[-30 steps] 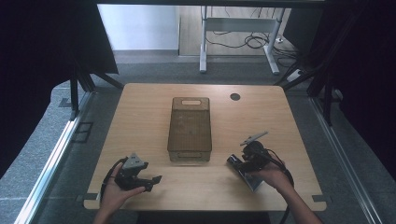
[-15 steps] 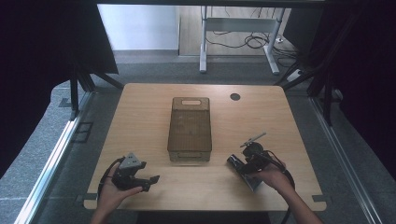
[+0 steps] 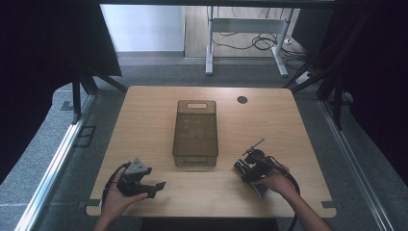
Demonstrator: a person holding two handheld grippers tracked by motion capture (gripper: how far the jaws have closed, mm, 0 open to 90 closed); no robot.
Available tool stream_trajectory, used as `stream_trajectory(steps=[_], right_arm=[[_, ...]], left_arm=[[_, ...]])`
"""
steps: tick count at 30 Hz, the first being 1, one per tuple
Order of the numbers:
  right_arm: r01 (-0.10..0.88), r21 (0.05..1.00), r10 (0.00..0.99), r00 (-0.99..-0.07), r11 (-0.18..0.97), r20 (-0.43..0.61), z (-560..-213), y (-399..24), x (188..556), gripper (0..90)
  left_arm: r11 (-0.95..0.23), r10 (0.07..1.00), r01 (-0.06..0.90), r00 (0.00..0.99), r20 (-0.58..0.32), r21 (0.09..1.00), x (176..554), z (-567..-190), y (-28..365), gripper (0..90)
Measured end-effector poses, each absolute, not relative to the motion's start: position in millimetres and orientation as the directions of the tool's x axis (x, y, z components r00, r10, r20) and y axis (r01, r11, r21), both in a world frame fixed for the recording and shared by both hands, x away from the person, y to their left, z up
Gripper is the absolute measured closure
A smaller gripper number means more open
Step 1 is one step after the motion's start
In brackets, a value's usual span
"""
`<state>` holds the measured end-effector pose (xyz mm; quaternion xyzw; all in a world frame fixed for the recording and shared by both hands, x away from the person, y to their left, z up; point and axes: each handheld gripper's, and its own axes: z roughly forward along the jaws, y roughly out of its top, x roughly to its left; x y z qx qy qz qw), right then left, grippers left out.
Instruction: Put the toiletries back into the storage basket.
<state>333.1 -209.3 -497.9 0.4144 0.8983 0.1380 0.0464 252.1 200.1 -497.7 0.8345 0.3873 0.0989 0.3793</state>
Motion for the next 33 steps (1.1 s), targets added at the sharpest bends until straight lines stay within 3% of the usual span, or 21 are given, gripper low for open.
stream_trajectory(steps=[15,33], right_arm=[[0.711,0.252,0.736,-0.677,0.656,-0.007,-503,-205,333,44.5],[0.713,0.232,0.724,-0.688,0.662,0.050,-489,-201,342,46.8]], left_arm=[[-0.396,0.730,0.573,0.670,-0.132,0.718,251,-496,203,22.6],[-0.397,0.734,0.576,0.666,-0.130,0.714,252,-498,204,22.6]])
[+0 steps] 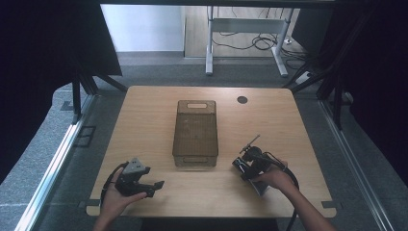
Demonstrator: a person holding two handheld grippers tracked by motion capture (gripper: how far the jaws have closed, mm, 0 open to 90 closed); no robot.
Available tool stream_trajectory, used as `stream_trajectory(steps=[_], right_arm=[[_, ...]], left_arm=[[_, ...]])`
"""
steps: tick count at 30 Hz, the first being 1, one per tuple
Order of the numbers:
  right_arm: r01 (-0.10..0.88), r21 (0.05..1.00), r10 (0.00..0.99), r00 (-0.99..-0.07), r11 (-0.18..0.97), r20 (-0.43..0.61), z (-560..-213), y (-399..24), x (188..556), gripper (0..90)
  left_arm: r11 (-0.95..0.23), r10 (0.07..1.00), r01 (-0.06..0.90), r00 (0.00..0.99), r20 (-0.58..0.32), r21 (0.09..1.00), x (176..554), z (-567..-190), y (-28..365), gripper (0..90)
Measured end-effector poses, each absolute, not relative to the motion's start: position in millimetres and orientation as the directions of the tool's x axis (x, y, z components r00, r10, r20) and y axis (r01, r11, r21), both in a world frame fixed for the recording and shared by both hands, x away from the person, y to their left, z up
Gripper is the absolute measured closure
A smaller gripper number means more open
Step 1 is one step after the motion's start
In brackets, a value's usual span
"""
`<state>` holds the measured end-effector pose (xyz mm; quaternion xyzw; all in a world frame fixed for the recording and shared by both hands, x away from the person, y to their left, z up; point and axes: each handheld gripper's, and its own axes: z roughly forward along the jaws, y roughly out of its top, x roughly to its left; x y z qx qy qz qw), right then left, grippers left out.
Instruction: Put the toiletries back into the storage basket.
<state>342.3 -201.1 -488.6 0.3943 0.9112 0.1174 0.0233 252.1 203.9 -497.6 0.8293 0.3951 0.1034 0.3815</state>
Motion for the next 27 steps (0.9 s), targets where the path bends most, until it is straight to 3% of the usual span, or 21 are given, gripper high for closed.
stream_trajectory(steps=[27], right_arm=[[0.783,0.311,0.753,-0.613,0.539,0.237,-436,-214,362,47.0]], left_arm=[[-0.408,0.727,0.579,0.673,-0.132,0.706,253,-502,199,22.6]])
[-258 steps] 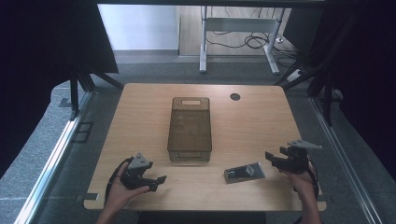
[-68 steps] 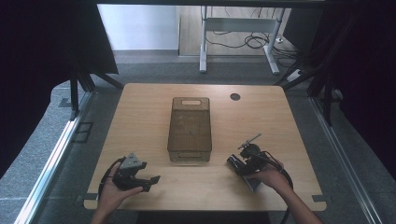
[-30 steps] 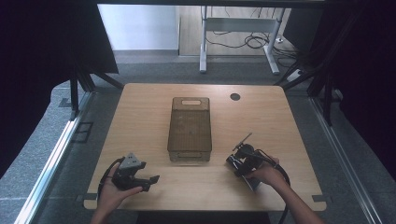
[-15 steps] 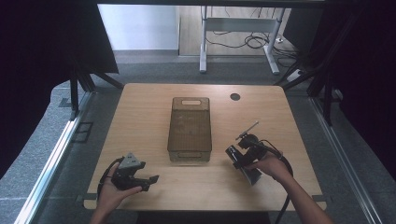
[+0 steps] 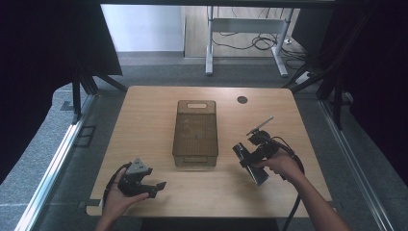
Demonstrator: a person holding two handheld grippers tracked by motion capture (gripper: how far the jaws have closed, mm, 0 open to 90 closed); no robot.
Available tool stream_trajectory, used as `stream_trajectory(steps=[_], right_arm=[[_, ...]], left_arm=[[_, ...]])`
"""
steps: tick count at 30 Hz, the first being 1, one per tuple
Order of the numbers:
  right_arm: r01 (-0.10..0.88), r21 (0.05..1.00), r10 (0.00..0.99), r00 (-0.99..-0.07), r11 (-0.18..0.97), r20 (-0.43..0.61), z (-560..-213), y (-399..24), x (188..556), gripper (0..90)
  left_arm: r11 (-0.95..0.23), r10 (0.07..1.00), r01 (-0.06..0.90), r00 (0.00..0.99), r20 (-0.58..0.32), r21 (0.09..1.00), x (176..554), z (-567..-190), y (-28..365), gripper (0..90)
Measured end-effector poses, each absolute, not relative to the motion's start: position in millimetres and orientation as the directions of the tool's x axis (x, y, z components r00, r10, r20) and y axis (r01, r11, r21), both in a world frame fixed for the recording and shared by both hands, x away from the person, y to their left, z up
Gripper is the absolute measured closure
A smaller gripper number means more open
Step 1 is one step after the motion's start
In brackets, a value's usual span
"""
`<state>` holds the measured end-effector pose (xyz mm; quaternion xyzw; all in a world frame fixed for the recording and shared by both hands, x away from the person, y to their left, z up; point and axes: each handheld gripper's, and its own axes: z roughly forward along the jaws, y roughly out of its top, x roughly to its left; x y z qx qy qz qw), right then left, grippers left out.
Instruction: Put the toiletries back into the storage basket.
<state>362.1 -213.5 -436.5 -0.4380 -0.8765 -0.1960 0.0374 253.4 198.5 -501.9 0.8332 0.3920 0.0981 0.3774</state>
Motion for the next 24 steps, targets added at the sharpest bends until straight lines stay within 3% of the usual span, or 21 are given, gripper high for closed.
stream_trajectory(steps=[24], right_arm=[[0.814,0.365,0.750,-0.569,0.452,0.338,-403,-208,384,47.0]], left_arm=[[-0.424,0.716,0.582,0.685,-0.137,0.694,254,-505,194,22.6]])
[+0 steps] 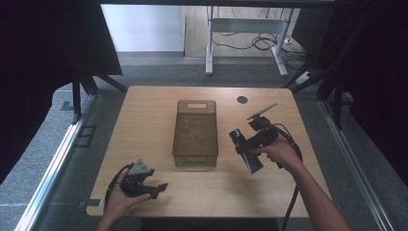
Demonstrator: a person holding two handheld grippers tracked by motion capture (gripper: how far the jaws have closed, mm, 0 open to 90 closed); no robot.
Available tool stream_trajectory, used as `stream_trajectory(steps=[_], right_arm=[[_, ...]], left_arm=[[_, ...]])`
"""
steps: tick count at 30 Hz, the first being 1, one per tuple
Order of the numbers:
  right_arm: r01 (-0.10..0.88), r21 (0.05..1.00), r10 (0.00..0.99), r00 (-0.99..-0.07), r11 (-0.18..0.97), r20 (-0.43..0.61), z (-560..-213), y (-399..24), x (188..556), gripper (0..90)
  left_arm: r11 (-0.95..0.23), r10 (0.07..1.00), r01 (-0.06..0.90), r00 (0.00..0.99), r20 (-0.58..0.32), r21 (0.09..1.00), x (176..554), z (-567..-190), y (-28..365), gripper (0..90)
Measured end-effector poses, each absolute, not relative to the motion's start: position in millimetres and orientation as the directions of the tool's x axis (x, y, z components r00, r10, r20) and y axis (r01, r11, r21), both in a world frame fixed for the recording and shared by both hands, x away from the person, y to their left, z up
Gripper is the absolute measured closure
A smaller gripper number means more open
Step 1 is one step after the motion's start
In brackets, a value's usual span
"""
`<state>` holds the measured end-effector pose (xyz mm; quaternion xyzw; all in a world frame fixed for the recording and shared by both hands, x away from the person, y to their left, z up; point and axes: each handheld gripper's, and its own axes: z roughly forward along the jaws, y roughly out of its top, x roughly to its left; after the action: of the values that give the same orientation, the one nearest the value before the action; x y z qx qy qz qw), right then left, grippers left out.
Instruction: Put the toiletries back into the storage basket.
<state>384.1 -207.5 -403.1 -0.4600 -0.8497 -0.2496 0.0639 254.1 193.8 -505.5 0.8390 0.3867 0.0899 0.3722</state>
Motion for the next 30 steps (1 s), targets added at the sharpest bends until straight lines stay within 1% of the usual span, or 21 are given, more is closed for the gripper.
stream_trajectory(steps=[13,30], right_arm=[[0.814,0.376,0.752,-0.566,0.443,0.338,-392,-198,397,47.1],[0.806,0.391,0.741,-0.576,0.444,0.346,-378,-170,418,47.3]], left_arm=[[-0.421,0.717,0.585,0.683,-0.140,0.693,254,-505,194,22.6],[-0.428,0.710,0.581,0.690,-0.140,0.692,254,-505,193,22.7]])
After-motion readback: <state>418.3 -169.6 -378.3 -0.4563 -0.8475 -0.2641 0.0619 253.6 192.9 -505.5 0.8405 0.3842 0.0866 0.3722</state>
